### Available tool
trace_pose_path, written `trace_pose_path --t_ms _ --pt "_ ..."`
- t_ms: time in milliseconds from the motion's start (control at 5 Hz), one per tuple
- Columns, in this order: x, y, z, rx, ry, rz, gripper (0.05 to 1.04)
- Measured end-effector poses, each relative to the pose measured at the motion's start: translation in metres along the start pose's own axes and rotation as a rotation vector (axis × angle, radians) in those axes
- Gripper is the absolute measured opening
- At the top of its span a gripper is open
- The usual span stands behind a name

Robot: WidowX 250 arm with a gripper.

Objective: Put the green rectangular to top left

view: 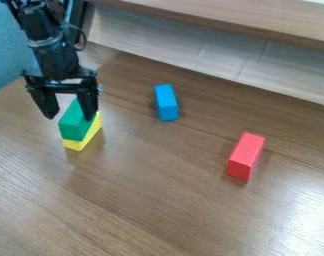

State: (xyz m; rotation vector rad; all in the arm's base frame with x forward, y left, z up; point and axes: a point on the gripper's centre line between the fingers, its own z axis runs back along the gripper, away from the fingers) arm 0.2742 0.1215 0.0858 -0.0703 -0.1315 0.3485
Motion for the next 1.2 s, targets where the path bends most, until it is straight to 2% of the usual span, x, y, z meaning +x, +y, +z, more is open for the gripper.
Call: trace_pose_path --t_ms 400,600,1200 --pt "0.008 0.002 0.019 -0.002 -0.044 0.023 1.000" --pt "0.014 -0.017 0.023 0.005 -0.053 -0.038 1.000" --pt "0.017 -0.115 0.030 0.003 -0.083 -0.288 1.000"
